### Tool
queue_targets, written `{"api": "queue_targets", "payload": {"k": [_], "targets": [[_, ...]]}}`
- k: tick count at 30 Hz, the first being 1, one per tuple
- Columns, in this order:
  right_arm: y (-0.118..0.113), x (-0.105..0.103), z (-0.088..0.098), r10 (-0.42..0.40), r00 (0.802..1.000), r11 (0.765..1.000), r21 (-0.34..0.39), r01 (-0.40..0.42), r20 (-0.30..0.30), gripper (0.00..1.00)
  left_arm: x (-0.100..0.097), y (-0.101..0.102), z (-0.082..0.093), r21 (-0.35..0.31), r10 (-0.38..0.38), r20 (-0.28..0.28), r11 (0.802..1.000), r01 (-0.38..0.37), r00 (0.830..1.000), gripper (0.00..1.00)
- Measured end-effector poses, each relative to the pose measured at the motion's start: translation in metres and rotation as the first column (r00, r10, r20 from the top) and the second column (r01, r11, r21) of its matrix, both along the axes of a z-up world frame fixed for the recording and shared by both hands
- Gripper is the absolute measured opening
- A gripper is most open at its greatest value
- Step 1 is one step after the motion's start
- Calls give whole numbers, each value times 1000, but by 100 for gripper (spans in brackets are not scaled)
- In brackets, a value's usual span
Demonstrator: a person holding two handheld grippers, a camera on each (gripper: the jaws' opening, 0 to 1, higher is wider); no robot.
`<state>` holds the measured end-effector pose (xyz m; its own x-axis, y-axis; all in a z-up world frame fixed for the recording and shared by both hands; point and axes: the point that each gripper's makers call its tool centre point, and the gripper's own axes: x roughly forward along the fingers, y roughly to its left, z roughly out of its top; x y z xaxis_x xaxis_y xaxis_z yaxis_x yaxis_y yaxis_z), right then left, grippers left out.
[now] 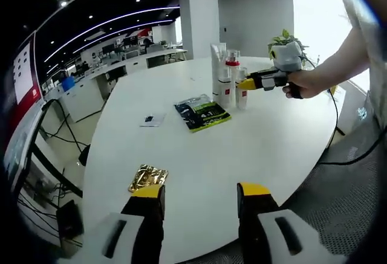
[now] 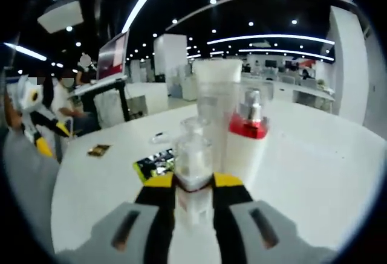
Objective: Arrange the skincare products in the storage area until every visible bottle or jar stands upright without overlapping.
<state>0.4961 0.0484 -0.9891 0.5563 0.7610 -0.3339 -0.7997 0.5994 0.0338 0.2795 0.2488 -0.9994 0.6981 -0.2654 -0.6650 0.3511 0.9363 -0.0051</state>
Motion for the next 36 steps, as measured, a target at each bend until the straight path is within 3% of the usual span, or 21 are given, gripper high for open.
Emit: {"api": "queue_targets", "payload": {"k": [11, 15, 20, 24, 36], "targets": [[-1, 2, -2, 0, 1000, 999, -44, 0, 5, 21, 0, 0, 0, 8, -4, -1, 1000, 4, 1000, 47], [-2, 2, -13, 0, 999, 995, -98, -4, -41, 22, 0, 0, 0, 12, -5, -1, 1000, 5, 1000, 47], [-3, 1, -22, -15, 997, 995, -103, 7, -73, 26, -1, -1, -1, 17, -11, -5, 1000, 11, 1000, 47], [-3, 3, -27, -22, 996, 993, -121, 12, -87, 22, -1, 0, -3, 21, -9, -10, 1000, 10, 1000, 47], [-7, 13, -27, -80, 994, 990, -121, 70, -76, 21, -4, 0, -8, 35, -26, -35, 999, 27, 999, 46]]}}
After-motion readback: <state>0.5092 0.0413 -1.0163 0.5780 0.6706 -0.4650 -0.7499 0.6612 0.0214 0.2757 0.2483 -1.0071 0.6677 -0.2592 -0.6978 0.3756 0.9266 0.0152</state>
